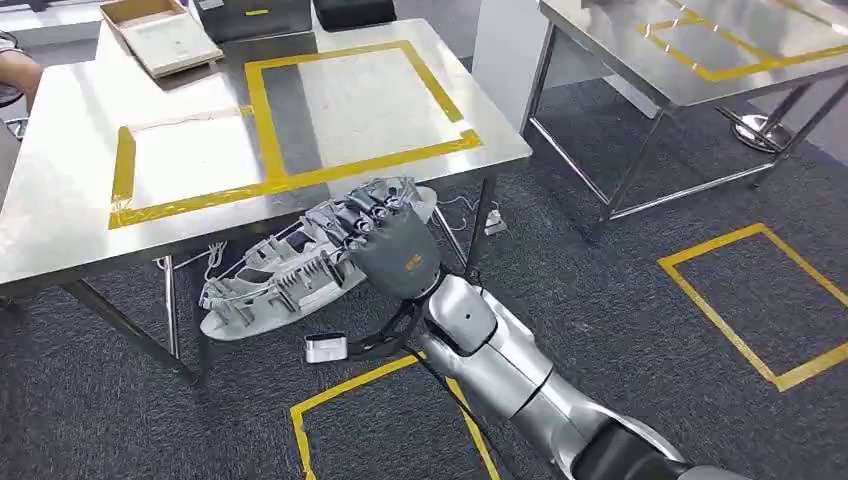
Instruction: Take the parts from the cabinet and place them on the table.
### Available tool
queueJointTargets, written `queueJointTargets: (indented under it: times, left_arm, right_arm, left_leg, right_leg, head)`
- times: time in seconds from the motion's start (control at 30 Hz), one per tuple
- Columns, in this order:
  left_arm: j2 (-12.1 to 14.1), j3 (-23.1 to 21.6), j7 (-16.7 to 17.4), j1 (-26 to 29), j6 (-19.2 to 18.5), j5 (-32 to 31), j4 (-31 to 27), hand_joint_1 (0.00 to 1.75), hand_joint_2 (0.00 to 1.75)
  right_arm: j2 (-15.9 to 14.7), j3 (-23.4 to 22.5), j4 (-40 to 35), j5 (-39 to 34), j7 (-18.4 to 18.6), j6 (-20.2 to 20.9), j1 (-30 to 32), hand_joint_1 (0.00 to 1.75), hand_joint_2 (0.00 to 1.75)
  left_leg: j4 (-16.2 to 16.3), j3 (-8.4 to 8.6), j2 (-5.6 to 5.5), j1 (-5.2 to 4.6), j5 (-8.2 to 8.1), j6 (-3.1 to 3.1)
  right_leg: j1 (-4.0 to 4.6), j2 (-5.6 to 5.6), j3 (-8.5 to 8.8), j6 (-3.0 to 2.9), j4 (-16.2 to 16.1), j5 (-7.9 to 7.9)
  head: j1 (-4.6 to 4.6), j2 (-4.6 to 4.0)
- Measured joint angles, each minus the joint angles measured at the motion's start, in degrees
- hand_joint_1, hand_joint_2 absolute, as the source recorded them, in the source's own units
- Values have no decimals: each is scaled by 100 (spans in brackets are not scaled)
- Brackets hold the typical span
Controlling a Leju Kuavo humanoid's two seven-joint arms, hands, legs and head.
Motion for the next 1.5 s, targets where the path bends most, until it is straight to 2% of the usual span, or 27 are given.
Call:
queueJointTargets:
  times: [0.1, 0.13, 0.17, 0.27, 0.33, 0.37, 0.47, 0.5, 0.57, 0.63, 0.67, 0.7, 0.77, 0.8, 0.83, 0.87, 0.93, 1.0, 1.13, 1.17, 1.2, 1.27, 1.3, 1.33, 1.37, 1.43, 1.5]
  left_arm:
    - [0, 0, -20, -3, -11, -4, 0, 0, 0]
    - [2, 0, -50, 6, -31, 2, 0, 0, 0]
    - [2, 0, -77, 11, -35, 9, -2, 0, 0]
    - [-7, 0, -131, 13, -37, 26, 2, 0, 0]
    - [-15, -2, -140, -4, -50, 24, 7, 0, 0]
    - [-15, -2, -136, -1, -53, 9, 7, 0, 0]
    - [-11, -4, -122, -6, -79, -24, 7, 0, 0]
    - [-13, -7, -118, -16, -83, -39, 7, 0, 0]
    - [-9, -9, -100, -22, -96, -72, 7, 0, 0]
    - [-2, -13, -76, 4, -101, -92, 7, 0, 0]
    - [2, -13, -55, 16, -103, -96, 7, 0, 0]
    - [9, -22, -46, 20, -103, -107, 7, 0, 0]
    - [9, -50, -31, 20, -103, -131, 7, 0, 0]
    - [9, -55, -20, 28, -105, -133, 11, 0, 0]
    - [9, -57, -9, 16, -118, -133, 11, 0, 0]
    - [9, -61, -4, 18, -122, -135, 9, 0, 0]
    - [7, -63, 0, 28, -120, -148, 9, 0, 0]
    - [4, -66, -4, 17, -120, -153, 9, 0, 0]
    - [7, -83, -63, 5, -107, -149, 7, 0, 0]
    - [7, -83, -72, 13, -107, -142, 7, 0, 0]
    - [7, -83, -92, 13, -107, -129, 7, 0, 0]
    - [0, -83, -138, 10, -107, -103, 7, 0, 0]
    - [-9, -83, -157, 11, -107, -85, 9, 0, 0]
    - [-9, -83, -177, 4, -112, -74, 11, 0, 0]
    - [-9, -83, -186, 1, -116, -68, 7, 0, 0]
    - [-4, -83, -188, 10, -136, -63, 7, 0, 0]
    - [2, -83, -186, 2, -157, -63, 4, 0, 0]
  right_arm:
    - [0, -55, 61, -156, -57, -64, -15, 175, 175]
    - [0, -76, 90, -208, -105, -126, -15, 175, 175]
    - [4, -81, 105, -241, -114, -193, -15, 175, 175]
    - [53, -99, 105, -243, -109, -321, -68, 175, 175]
    - [103, -129, 123, -193, -63, -380, -172, 175, 175]
    - [129, -162, 123, -169, -50, -415, -205, 175, 175]
    - [181, -256, 129, -53, 4, -448, -259, 175, 175]
    - [190, -302, 142, -40, 22, -474, -296, 175, 175]
    - [195, -389, 193, -20, -2, -547, -351, 175, 175]
    - [195, -492, 282, 4, -11, -588, -363, 175, 175]
    - [195, -542, 347, 32, -15, -605, -363, 175, 175]
    - [195, -596, 417, 52, -24, -621, -364, 175, 175]
    - [195, -676, 518, 56, -39, -643, -366, 175, 175]
    - [195, -715, 567, 54, -48, -665, -378, 175, 175]
    - [195, -748, 612, 54, -72, -689, -390, 175, 175]
    - [195, -782, 638, 63, -79, -695, -407, 175, 175]
    - [195, -835, 686, 61, -90, -702, -410, 175, 175]
    - [195, -881, 728, 54, -92, -706, -427, 175, 175]
    - [203, -949, 824, 26, -144, -734, -437, 175, 175]
    - [203, -955, 848, 17, -186, -739, -434, 175, 175]
    - [203, -957, 870, 10, -214, -741, -429, 175, 175]
    - [203, -966, 909, 2, -238, -747, -426, 175, 175]
    - [203, -973, 914, -1, -256, -763, -431, 175, 175]
    - [212, -977, 927, -5, -282, -785, -448, 175, 175]
    - [225, -977, 936, -3, -302, -798, -459, 175, 175]
    - [240, -982, 942, -3, -328, -820, -460, 175, 175]
    - [271, -979, 942, 24, -389, -826, -468, 175, 175]
  left_leg:
    - [0, 90, -1, -39, -100, 56]
    - [1, 149, -4, -58, -149, 62]
    - [0, 220, -18, -74, -200, 60]
    - [-13, 362, -24, -105, -355, 45]
    - [-10, 424, -27, -128, -417, -26]
    - [-32, 462, -13, -125, -445, -67]
    - [127, 521, 1, -122, -482, -157]
    - [384, 405, 11, -121, -525, -191]
    - [1152, -110, 15, -88, -798, -241]
    - [1609, -531, 20, -71, -982, -260]
    - [1499, -566, 22, -64, -861, -263]
    - [1203, -508, 22, -57, -621, -276]
    - [232, -237, 27, -39, 133, -299]
    - [59, -230, 40, -50, 190, -272]
    - [62, -215, 51, -61, -21, -186]
    - [53, -158, 41, -79, 104, -134]
    - [31, -97, 31, -73, 96, -28]
    - [6, -7, 21, -50, 75, 35]
    - [7, 51, 14, -64, -31, 91]
    - [8, 92, 7, -66, -64, 86]
    - [8, 144, 0, -69, -102, 80]
    - [7, 259, -6, -76, -181, 52]
    - [2, 263, -4, -75, -219, 30]
    - [8, 286, -10, -96, -240, -10]
    - [-30, 279, -2, -87, -263, -53]
    - [37, 370, 3, -93, -203, -135]
    - [216, 330, 12, -91, -329, -199]
  right_leg:
    - [31, 2, -813, 2, 1139, -356]
    - [36, 1, -956, -17, 1205, -306]
    - [46, 1, -975, -50, 1030, -113]
    - [132, -18, -632, -229, -267, 888]
    - [186, -29, -624, -262, -350, 559]
    - [195, -25, -568, -288, -395, 682]
    - [132, -21, -348, -380, -471, 668]
    - [123, -24, -299, -403, -470, 634]
    - [120, -25, -235, -424, -470, 556]
    - [113, -13, -129, -415, -469, 463]
    - [103, -4, -56, -402, -469, 412]
    - [93, 2, 23, -384, -468, 357]
    - [70, 1, 183, -328, -464, 227]
    - [80, 2, 236, -292, -427, 173]
    - [87, 17, 218, -249, -443, 139]
    - [81, 14, 223, -199, -465, 100]
    - [93, 17, 291, -131, -396, 151]
    - [71, 1, 159, -75, -120, 97]
    - [70, -2, -869, -2, 1284, -448]
    - [71, -2, -961, -24, 1263, -378]
    - [72, -2, -926, -35, 1009, -146]
    - [83, -5, -612, -106, 39, 571]
    - [104, -37, -493, -157, -400, 806]
    - [155, -53, -504, -164, -406, 513]
    - [160, -45, -471, -184, -401, 477]
    - [138, -21, -399, -278, -487, 618]
    - [102, -29, -247, -353, -509, 624]
  head:
    - [13, 2]
    - [17, 2]
    - [17, 2]
    - [17, 2]
    - [13, 2]
    - [24, 2]
    - [28, 2]
    - [-27, 2]
    - [-22, 2]
    - [-18, 2]
    - [-20, 2]
    - [-20, 2]
    - [-22, 2]
    - [-35, 2]
    - [-57, 2]
    - [-52, 2]
    - [-52, 2]
    - [-37, 2]
    - [-7, 2]
    - [-7, 0]
    - [-7, 2]
    - [-5, 0]
    - [-7, 2]
    - [-18, 2]
    - [11, 2]
    - [11, 2]
    - [8, 2]
